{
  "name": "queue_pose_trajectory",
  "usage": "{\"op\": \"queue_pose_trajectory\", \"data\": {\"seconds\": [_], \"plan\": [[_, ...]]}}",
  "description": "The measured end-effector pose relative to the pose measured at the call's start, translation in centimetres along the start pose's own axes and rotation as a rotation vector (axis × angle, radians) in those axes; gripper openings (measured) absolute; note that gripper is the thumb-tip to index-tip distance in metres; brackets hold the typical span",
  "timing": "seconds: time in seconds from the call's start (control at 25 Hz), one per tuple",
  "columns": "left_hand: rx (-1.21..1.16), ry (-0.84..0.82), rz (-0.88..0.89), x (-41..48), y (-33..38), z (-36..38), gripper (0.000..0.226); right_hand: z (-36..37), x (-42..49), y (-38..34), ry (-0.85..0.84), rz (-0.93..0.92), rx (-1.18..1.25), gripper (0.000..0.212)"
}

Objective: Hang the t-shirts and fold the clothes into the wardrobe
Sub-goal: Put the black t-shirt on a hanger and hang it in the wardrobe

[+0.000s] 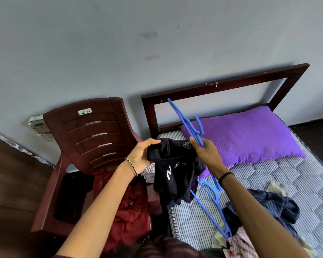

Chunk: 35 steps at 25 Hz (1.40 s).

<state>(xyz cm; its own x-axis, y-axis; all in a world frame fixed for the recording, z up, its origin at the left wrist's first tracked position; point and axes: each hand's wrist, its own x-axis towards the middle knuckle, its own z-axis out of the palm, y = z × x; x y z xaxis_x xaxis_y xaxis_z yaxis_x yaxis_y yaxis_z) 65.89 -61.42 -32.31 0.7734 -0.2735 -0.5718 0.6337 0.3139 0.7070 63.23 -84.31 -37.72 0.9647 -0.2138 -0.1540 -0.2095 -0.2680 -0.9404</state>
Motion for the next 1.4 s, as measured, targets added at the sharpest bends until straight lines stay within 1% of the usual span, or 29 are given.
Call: {"op": "queue_pose_trajectory", "data": {"seconds": [0.04, 0.12, 0.16, 0.2, 0.28, 0.36, 0.48, 0.56, 0.68, 0.76, 0.8, 0.88, 1.0, 1.04, 1.08, 1.16, 1.2, 1.24, 1.28, 1.32, 1.4], "plan": [[0.119, 0.091, 0.039, 0.6, -0.1, 0.1, 0.011, 0.0, -0.1, -0.1, 0.0, -0.001, -0.007, 0.049], [0.408, 0.34, 0.159, 2.1, -0.3, -0.1, 0.014, -0.3, -0.3, -0.4, -0.028, -0.008, -0.001, 0.043], [0.487, 0.444, 0.221, 2.7, -0.4, -0.5, 0.02, -0.4, -0.4, -0.6, -0.055, -0.021, 0.01, 0.043], [0.51, 0.503, 0.266, 3.1, -0.4, -0.8, 0.024, -0.5, -0.4, -0.7, -0.083, -0.039, 0.026, 0.046], [0.544, 0.564, 0.317, 3.5, -0.6, -1.9, 0.021, -0.9, -0.5, -0.8, -0.128, -0.08, 0.043, 0.049], [0.676, 0.639, 0.331, 3.7, -0.7, -3.0, 0.019, -1.3, -0.6, -0.4, -0.164, -0.113, 0.036, 0.05], [0.83, 0.749, 0.351, 3.5, -0.2, -4.7, 0.023, -1.9, -0.6, 0.7, -0.226, -0.12, 0.008, 0.043], [0.914, 0.783, 0.339, 3.4, 0.3, -5.6, 0.025, -2.3, -0.5, 1.2, -0.269, -0.103, -0.003, 0.038], [0.997, 0.831, 0.306, 3.2, 0.8, -6.1, 0.026, -2.7, -0.6, 1.4, -0.304, -0.084, -0.013, 0.041], [1.04, 0.822, 0.299, 2.9, 1.1, -5.9, 0.026, -2.8, -0.7, 1.2, -0.341, -0.078, -0.021, 0.04], [1.082, 0.787, 0.32, 2.9, 1.0, -5.5, 0.026, -2.6, -0.8, 1.2, -0.361, -0.08, -0.026, 0.039], [1.209, 0.648, 0.401, 2.9, 0.8, -3.9, 0.026, -2.0, -0.8, 1.0, -0.392, -0.09, -0.048, 0.042], [1.399, 0.42, 0.559, 2.4, 0.4, 0.0, 0.03, -0.7, -0.8, 0.8, -0.397, -0.102, -0.034, 0.059], [1.413, 0.382, 0.605, 2.0, 0.5, 1.2, 0.03, -0.6, -0.7, 0.9, -0.374, -0.099, -0.014, 0.064], [1.395, 0.349, 0.648, 1.6, 0.8, 2.3, 0.029, -0.5, -0.6, 0.8, -0.361, -0.099, -0.007, 0.063], [1.413, 0.263, 0.71, 1.2, 1.3, 3.8, 0.024, -0.4, -0.5, 0.2, -0.397, -0.14, -0.059, 0.049], [1.485, 0.221, 0.711, 1.2, 1.5, 4.5, 0.021, -0.1, -0.5, -0.2, -0.43, -0.153, -0.075, 0.041], [1.55, 0.201, 0.694, 1.1, 1.7, 5.3, 0.019, 0.3, -0.5, -0.4, -0.447, -0.151, -0.063, 0.037], [1.564, 0.213, 0.678, 1.0, 1.5, 6.0, 0.018, 0.6, -0.6, -0.6, -0.444, -0.146, -0.034, 0.034], [1.515, 0.228, 0.685, 0.7, 1.1, 6.7, 0.017, 1.0, -0.5, -0.6, -0.424, -0.143, -0.005, 0.032], [1.279, 0.215, 0.72, -0.3, -0.4, 7.8, 0.02, 1.4, 0.0, -0.1, -0.373, -0.138, 0.017, 0.019]]}}
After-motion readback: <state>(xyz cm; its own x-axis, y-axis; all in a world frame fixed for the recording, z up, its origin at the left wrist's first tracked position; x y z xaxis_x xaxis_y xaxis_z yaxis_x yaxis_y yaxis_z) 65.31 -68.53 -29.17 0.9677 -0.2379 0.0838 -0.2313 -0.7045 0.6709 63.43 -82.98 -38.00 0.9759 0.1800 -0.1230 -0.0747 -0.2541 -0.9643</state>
